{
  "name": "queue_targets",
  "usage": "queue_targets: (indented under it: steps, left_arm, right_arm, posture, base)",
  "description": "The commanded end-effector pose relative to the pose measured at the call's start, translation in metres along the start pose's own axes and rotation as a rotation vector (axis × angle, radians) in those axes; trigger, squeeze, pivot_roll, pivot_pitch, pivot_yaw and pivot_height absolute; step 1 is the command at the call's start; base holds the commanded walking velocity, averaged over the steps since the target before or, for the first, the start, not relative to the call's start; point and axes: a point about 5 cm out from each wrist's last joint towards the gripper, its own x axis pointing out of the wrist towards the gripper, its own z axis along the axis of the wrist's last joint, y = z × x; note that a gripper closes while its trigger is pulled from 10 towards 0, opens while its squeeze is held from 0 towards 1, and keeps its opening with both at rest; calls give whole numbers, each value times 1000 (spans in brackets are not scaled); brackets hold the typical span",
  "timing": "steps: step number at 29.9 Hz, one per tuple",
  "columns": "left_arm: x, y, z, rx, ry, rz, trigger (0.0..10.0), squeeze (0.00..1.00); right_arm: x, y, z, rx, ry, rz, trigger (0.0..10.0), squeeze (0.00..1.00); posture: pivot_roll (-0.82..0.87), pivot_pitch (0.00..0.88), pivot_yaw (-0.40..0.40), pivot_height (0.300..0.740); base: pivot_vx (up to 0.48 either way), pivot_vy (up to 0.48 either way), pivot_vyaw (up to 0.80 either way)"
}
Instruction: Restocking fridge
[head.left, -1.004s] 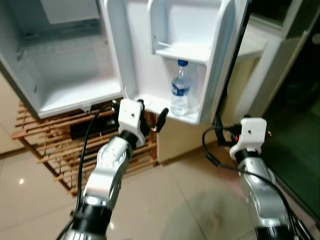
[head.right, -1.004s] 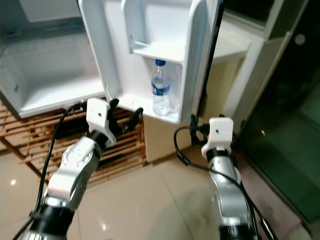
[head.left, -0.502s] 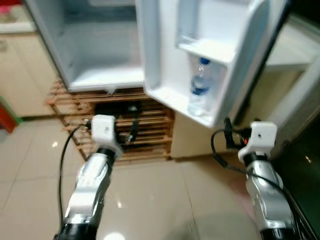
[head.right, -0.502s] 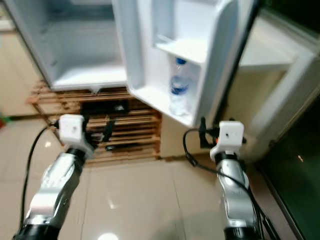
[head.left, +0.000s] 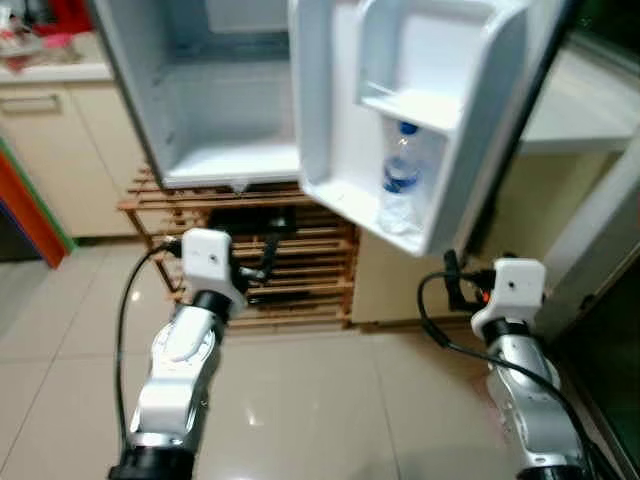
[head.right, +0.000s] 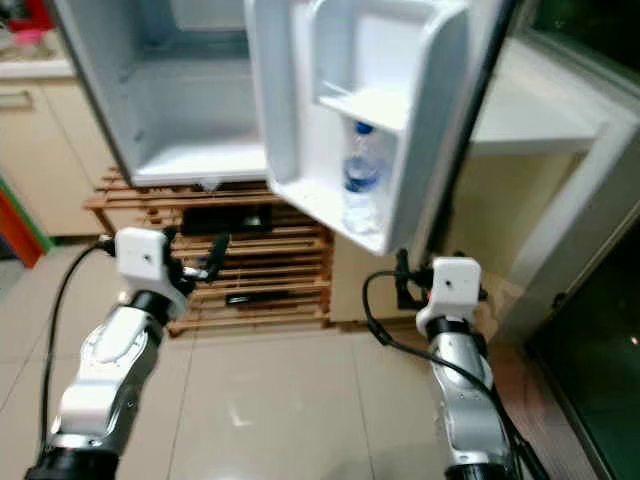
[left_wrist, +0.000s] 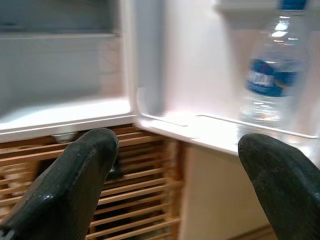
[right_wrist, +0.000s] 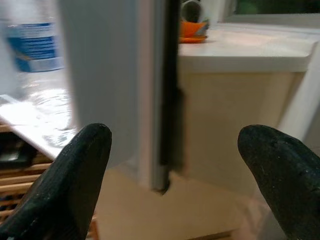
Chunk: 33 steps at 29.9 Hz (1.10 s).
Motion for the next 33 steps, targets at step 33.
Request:
queue_targets:
  steps: [33]
  left_arm:
    - [-56, 40, -148, 107, 698, 70, 10000, 0]
  right_arm:
    - [108, -62, 56, -5, 52, -210, 10000, 0]
  posture:
    - [2, 0, -22, 740]
  base:
    - [137, -122, 0]
